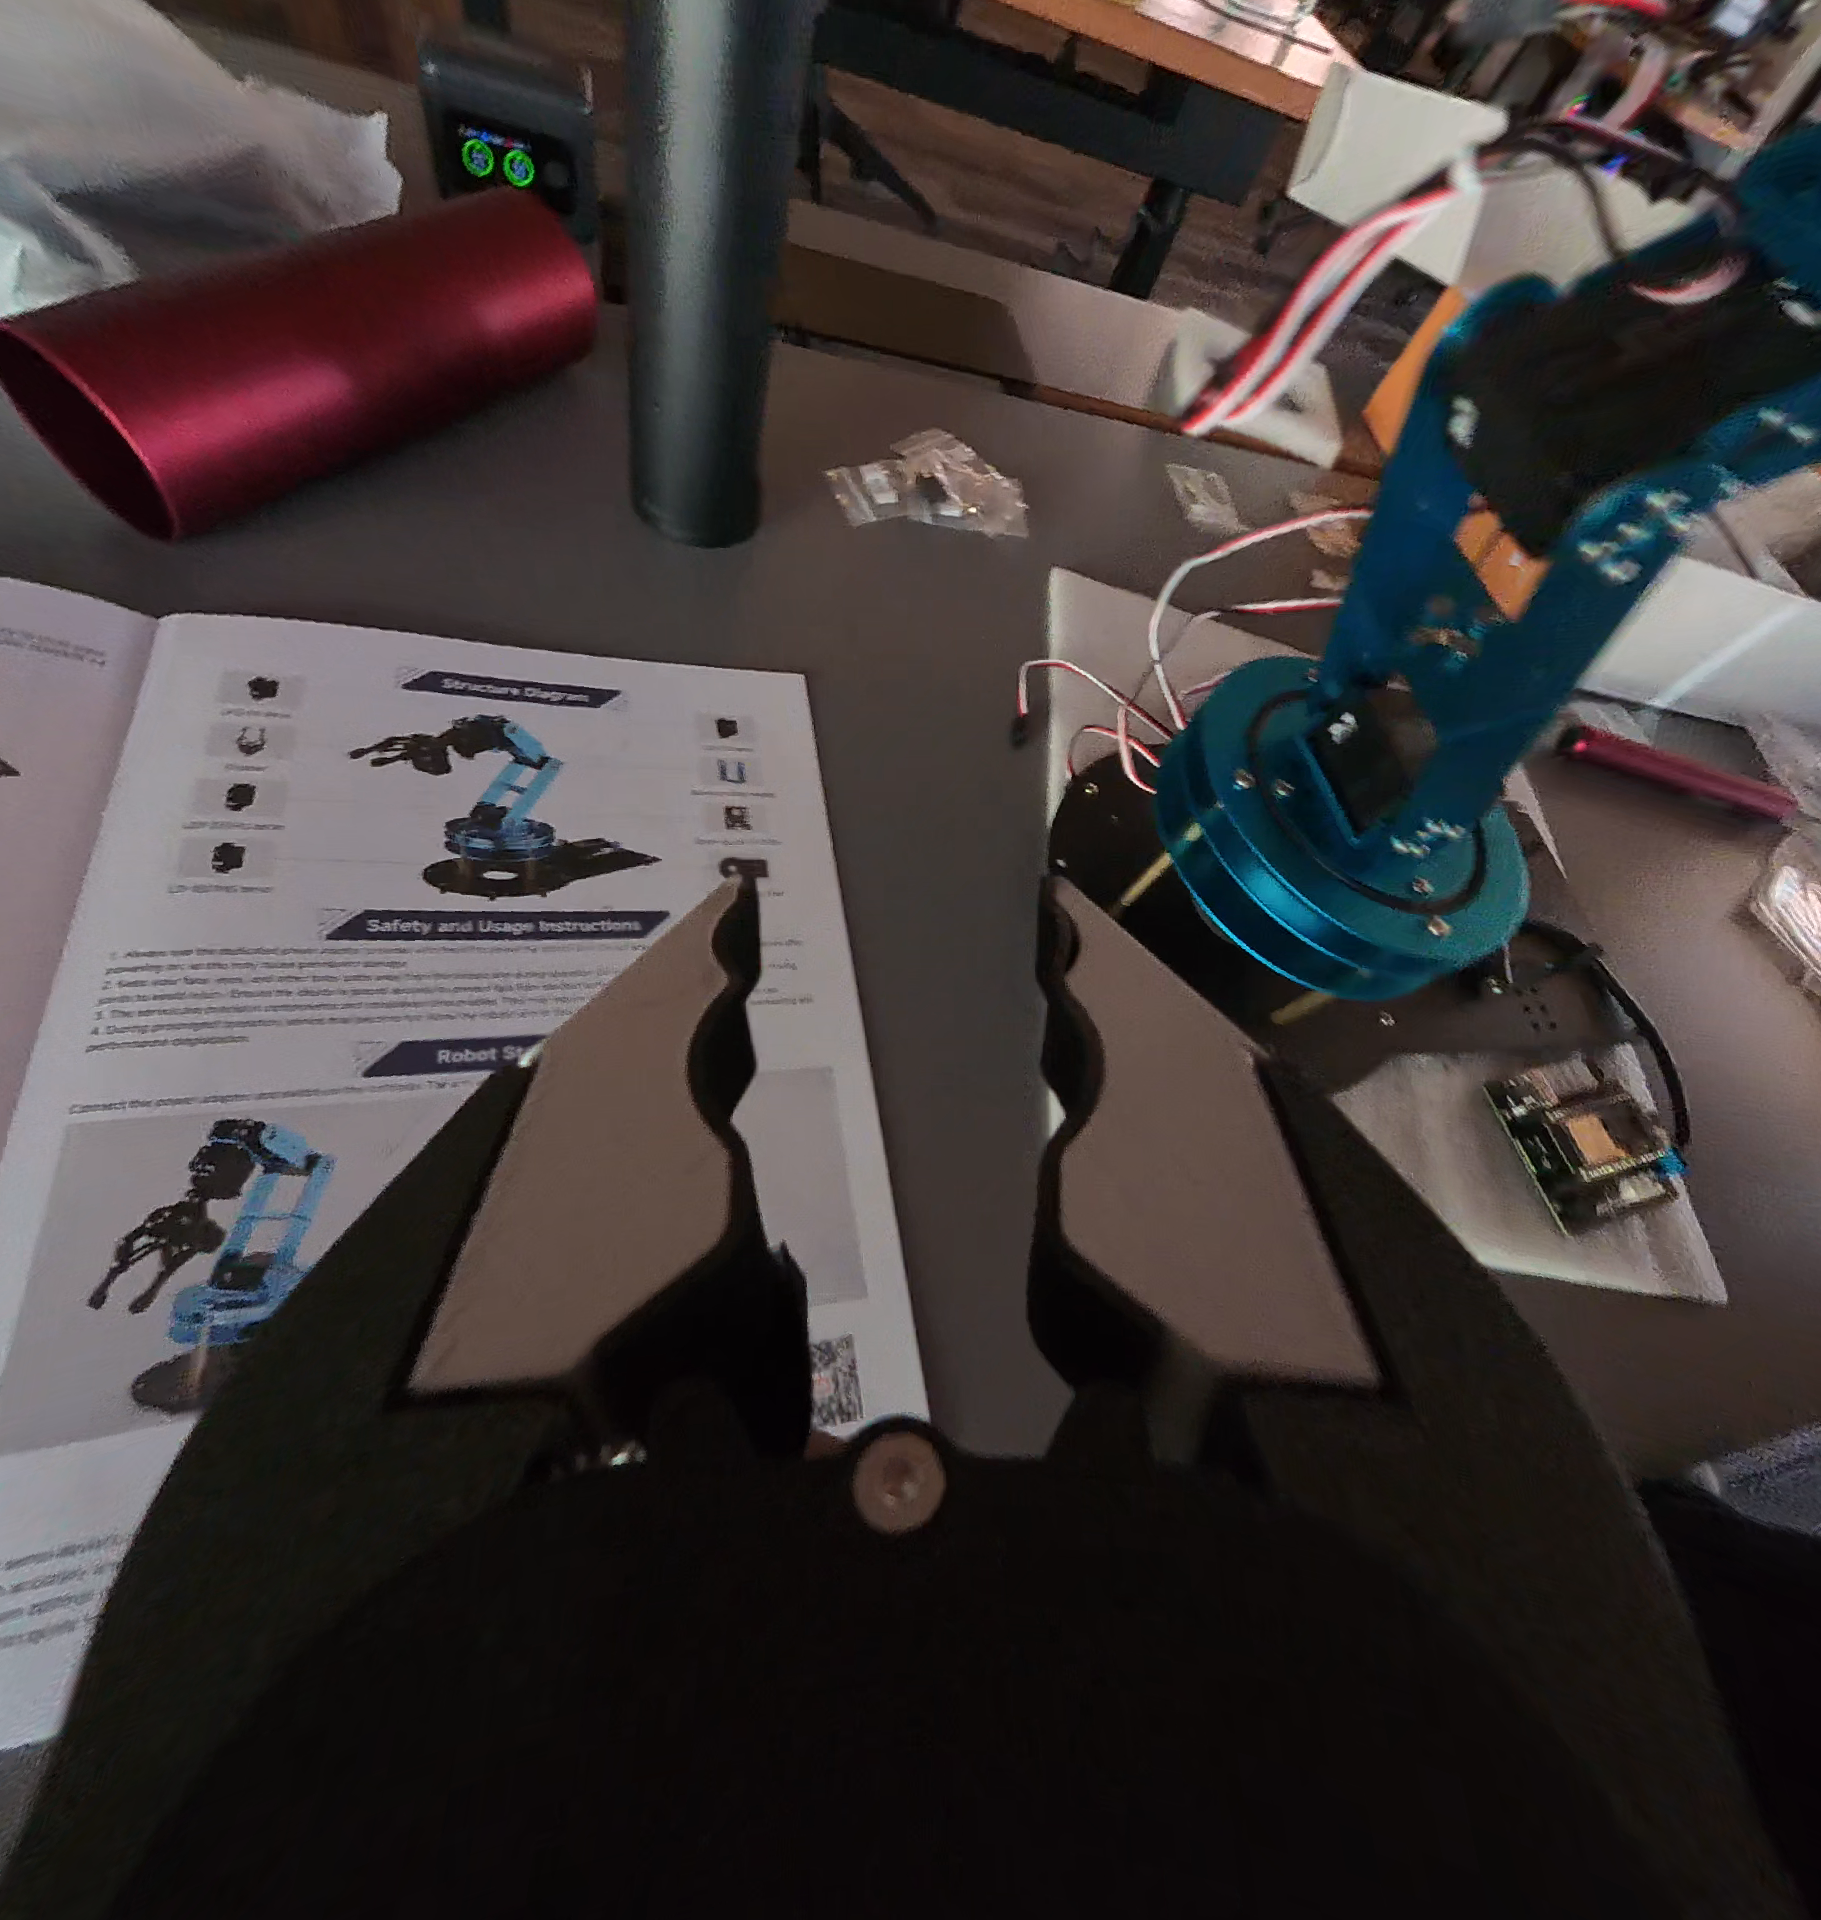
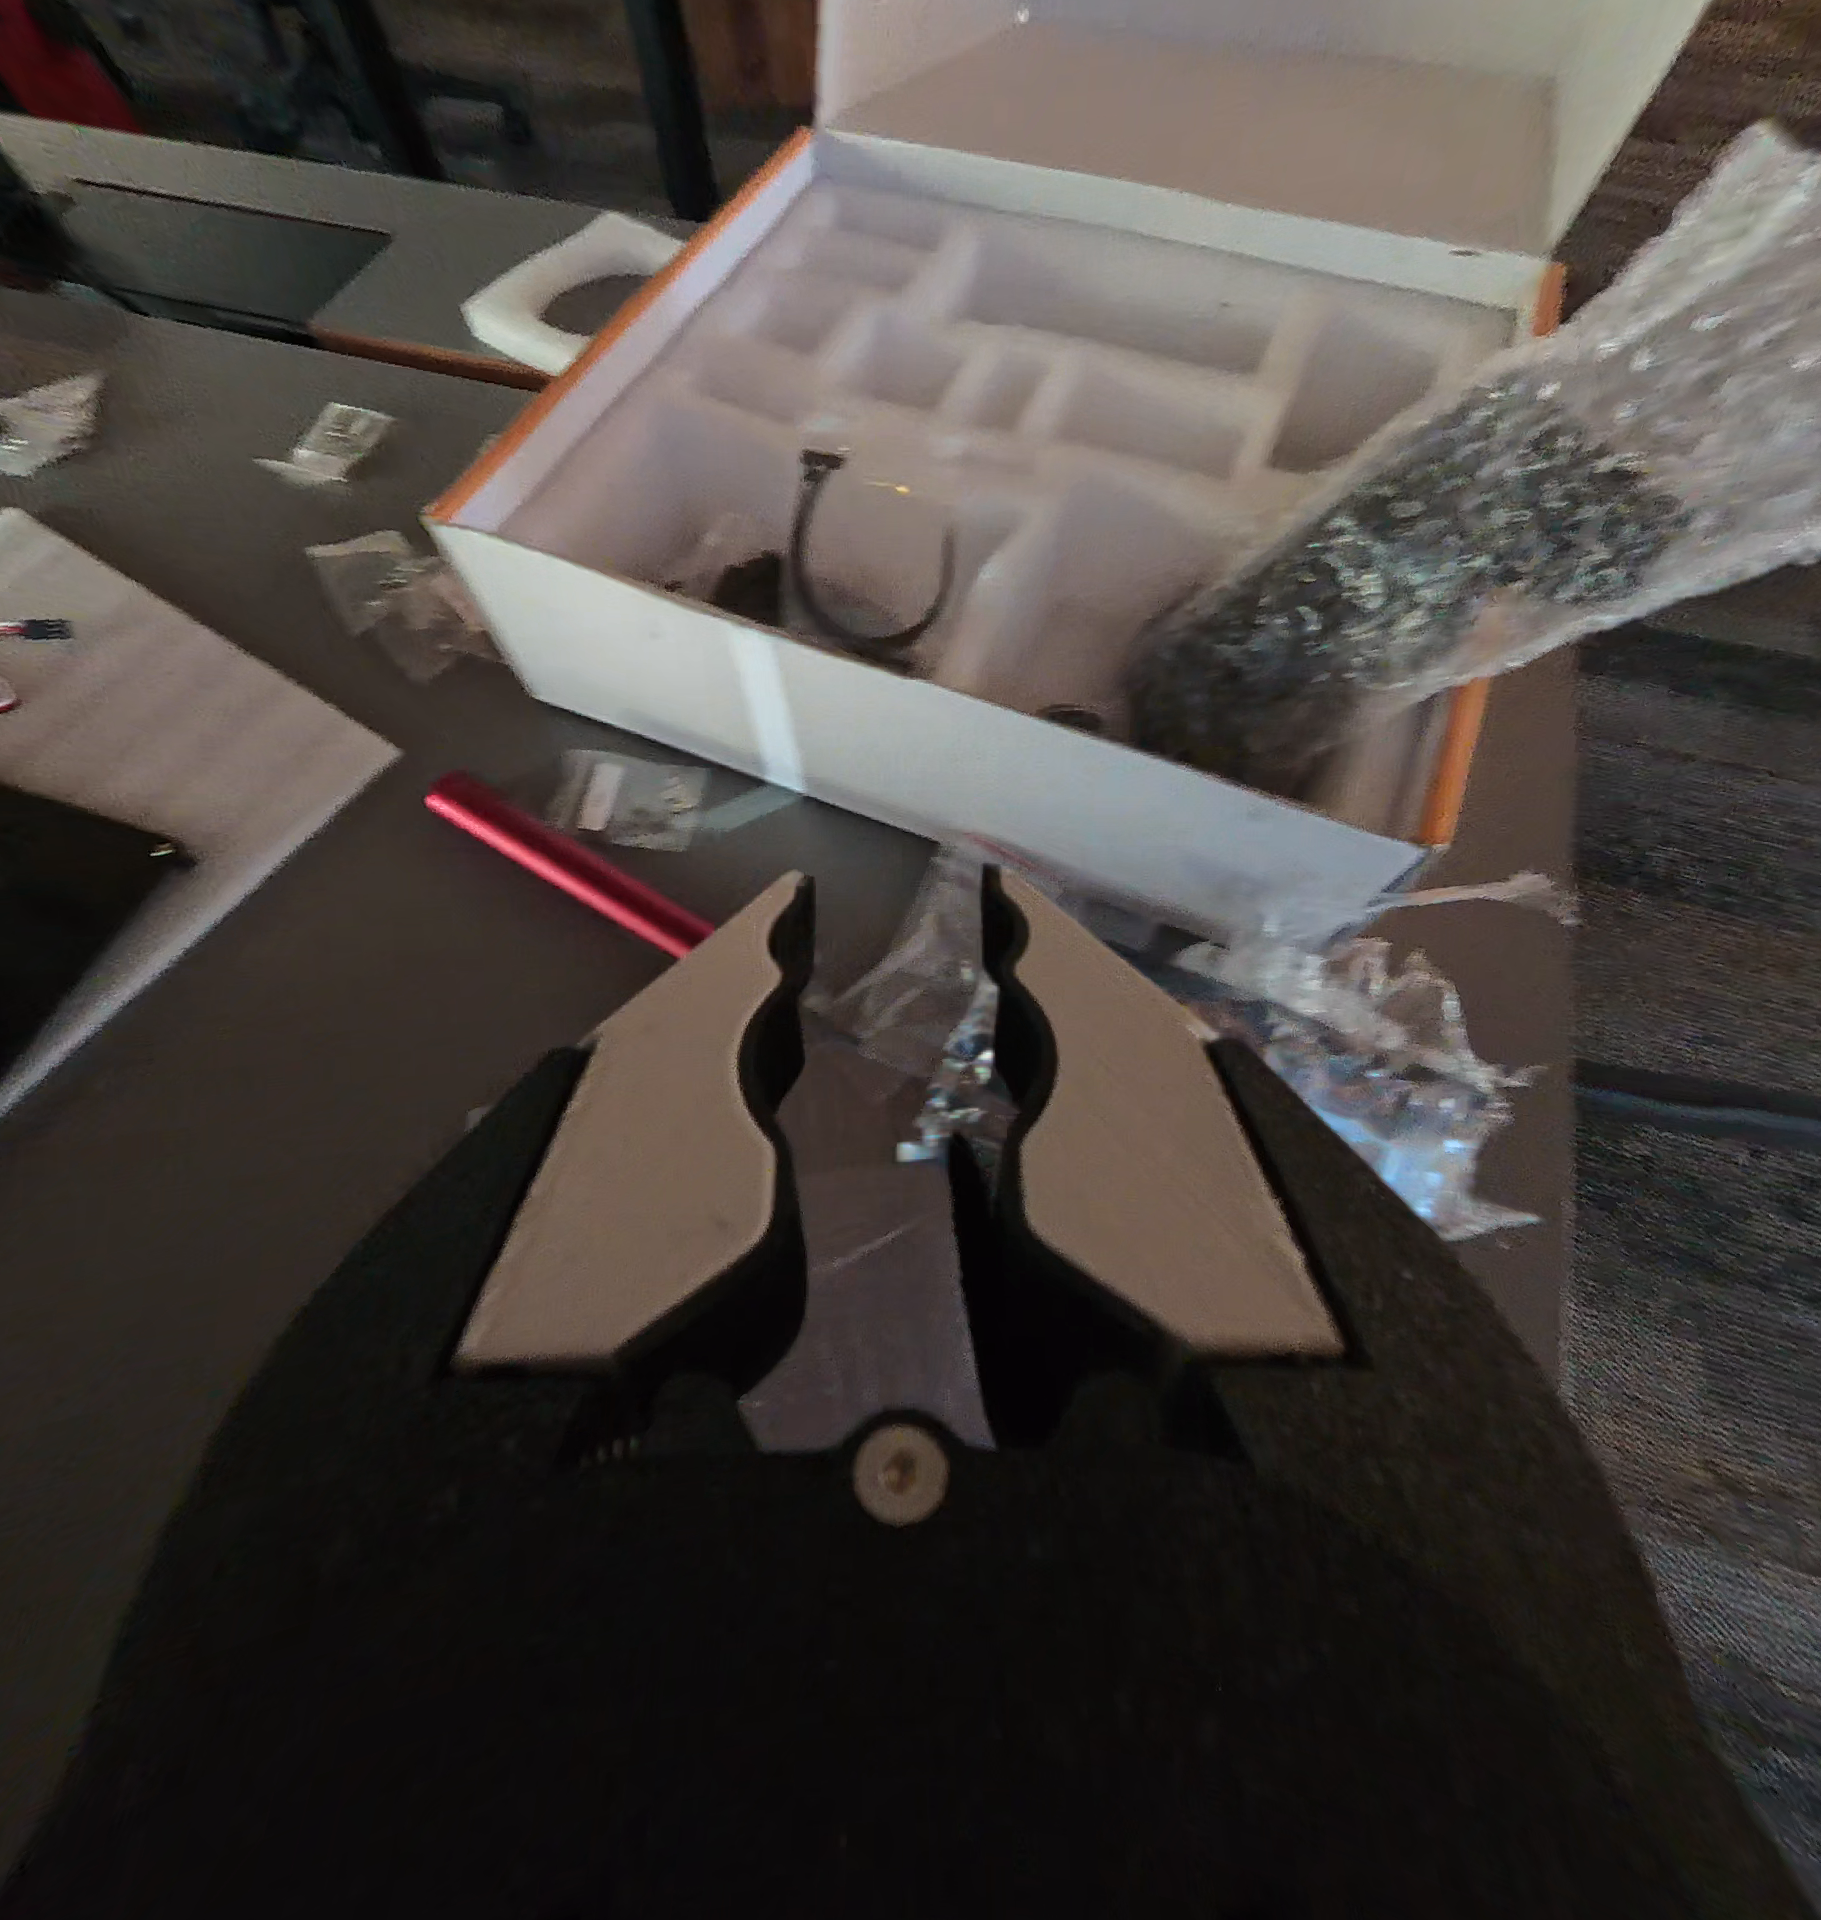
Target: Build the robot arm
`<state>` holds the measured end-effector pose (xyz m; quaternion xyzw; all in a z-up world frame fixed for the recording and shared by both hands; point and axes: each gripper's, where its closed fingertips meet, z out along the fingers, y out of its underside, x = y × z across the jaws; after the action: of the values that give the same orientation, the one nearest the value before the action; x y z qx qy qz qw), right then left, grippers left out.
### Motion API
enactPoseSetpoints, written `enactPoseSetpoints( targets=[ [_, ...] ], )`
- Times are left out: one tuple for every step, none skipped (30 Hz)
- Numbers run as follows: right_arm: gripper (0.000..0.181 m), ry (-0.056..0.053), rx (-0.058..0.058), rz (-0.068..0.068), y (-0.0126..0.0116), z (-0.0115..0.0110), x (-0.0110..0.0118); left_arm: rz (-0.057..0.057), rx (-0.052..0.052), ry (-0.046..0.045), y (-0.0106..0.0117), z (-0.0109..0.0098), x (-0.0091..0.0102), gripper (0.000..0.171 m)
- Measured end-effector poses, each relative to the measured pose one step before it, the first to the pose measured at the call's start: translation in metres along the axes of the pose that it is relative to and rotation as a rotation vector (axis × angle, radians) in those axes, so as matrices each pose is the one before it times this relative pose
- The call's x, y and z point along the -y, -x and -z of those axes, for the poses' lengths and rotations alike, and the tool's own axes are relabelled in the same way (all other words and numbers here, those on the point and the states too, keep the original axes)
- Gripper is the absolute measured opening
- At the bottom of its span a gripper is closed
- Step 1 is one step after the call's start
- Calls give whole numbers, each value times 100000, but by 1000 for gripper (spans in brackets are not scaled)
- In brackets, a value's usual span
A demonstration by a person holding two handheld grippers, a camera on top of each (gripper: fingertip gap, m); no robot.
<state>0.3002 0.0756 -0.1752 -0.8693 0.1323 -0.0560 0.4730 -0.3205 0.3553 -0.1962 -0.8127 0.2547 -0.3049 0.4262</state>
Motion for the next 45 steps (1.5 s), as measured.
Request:
enactPoseSetpoints(
  targets=[
    [30,1348,-1143,-501,-896,-84,146,1077,1237,1280,526,-501,159,53],
    [31,760,-115,-1405,-669,-54,39,-247,2256,1458,547,-452,96,53],
    [31,745,991,-1557,-454,-45,-112,-1122,3503,1574,637,-435,70,53],
    [31,1250,173,-1325,-566,-25,-292,-1161,3783,1692,595,-415,37,52],
    [31,1447,-1702,-1223,-865,-8,-384,-401,3126,1591,444,-396,33,52],
    [31,1676,-1425,-1226,-800,-17,-399,429,1860,1389,216,-369,33,52],
    [31,1275,-212,-1220,-551,-23,-278,789,829,1053,35,-339,36,52],
    [31,445,428,-724,-365,7,-60,246,326,927,-89,-263,4,52],
    [31,367,40,509,-345,33,16,-622,1054,878,-11,-194,-57,52],
    [30,1182,-1219,1823,-502,54,-77,-1212,2193,712,160,-130,-87,52],
    [30,1406,-2734,2365,-748,146,-141,-1442,2454,483,201,-100,-107,52],
    [30,392,-2914,1920,-801,234,-91,-1270,1822,-21,130,-84,-104,52],
    [30,-287,-1341,923,-591,283,-128,-701,1419,-428,91,-93,-88,51],
    [30,-49,-85,-219,-419,292,-283,104,1455,-413,134,-94,-101,52],
    [31,-328,-165,-819,-411,280,-368,834,1105,-323,77,-81,-152,52],
    [31,-66,210,-743,-319,230,-511,1040,21,-321,-122,5,-183,51],
    [31,1032,763,-218,-179,160,-704,835,-249,-238,-185,98,-252,51],
    [30,1962,419,679,-191,111,-828,510,941,-347,-48,197,-262,51],
    [31,1913,-727,1671,-338,123,-775,299,1552,-574,-19,248,-248,51],
    [30,1182,-1384,1701,-431,122,-636,480,1023,-573,-148,318,-252,52],
    [30,850,-305,804,-302,94,-522,882,789,-633,-244,400,-233,52],
    [31,515,1477,106,-86,60,-394,1115,797,-843,-324,478,-176,52],
    [31,-580,2107,-156,-13,42,-184,1175,359,-655,-474,552,-179,51],
    [30,-1028,2318,-126,-37,-3,-100,1114,206,-726,-580,637,-145,52],
    [31,-317,2673,526,-31,-66,-193,890,232,-1305,-657,702,-88,52],
    [30,-189,2278,1185,-143,-151,-226,753,-117,-1331,-781,755,-125,51],
    [31,-296,2118,1816,-235,-221,-205,709,-565,-962,-932,769,-224,51],
    [31,-342,3262,2667,-84,-301,-140,673,-570,-999,-1025,770,-283,51],
    [33,-301,4381,3495,76,-363,-72,641,-728,-1042,-1168,741,-339,51],
    [37,-455,5563,4180,201,-463,-8,516,-1424,-623,-1378,700,-446,51],
    [43,-1201,5665,4396,85,-565,79,346,-2131,-377,-1594,645,-516,51],
    [49,-1547,3333,3901,-441,-649,91,-48,-2654,-292,-1786,613,-562,51],
    [59,29,1996,3708,-744,-798,-169,-794,-2820,10,-1933,565,-632,51],
    [71,1257,2736,2269,-632,-897,-420,-1530,-2124,-10,-1937,550,-632,51],
    [79,1649,2873,-439,-580,-857,-546,-2142,-1454,-150,-1916,566,-597,51],
    [78,3136,2882,-1724,-391,-786,-742,-2414,-1212,-67,-1932,616,-558,51],
    [78,3505,3899,-458,156,-664,-668,-2045,-1034,-430,-1924,661,-472,51],
    [77,662,3383,987,480,-451,-205,-1548,-1159,-791,-1885,718,-356,51],
    [63,-1448,1508,2990,475,-261,166,-1350,-908,-878,-1767,737,-290,51],
    [43,-1131,-1194,3929,176,-68,216,-1426,102,-1121,-1501,748,-190,52],
    [28,-1403,-2995,3021,-93,131,353,-1474,839,-1225,-1248,774,-134,51],
    [3,-3415,-883,2016,182,338,733,-1122,858,-1130,-1108,771,-128,51],
    [0,-6028,1485,-3,435,408,1293,-321,681,-1189,-991,760,-110,51],
    [0,-5241,2767,-2133,459,284,1479,470,304,-1265,-932,739,-135,51],
    [0,-2882,3769,-525,536,215,1362,968,-187,-1239,-936,693,-175,51]
  ],
)
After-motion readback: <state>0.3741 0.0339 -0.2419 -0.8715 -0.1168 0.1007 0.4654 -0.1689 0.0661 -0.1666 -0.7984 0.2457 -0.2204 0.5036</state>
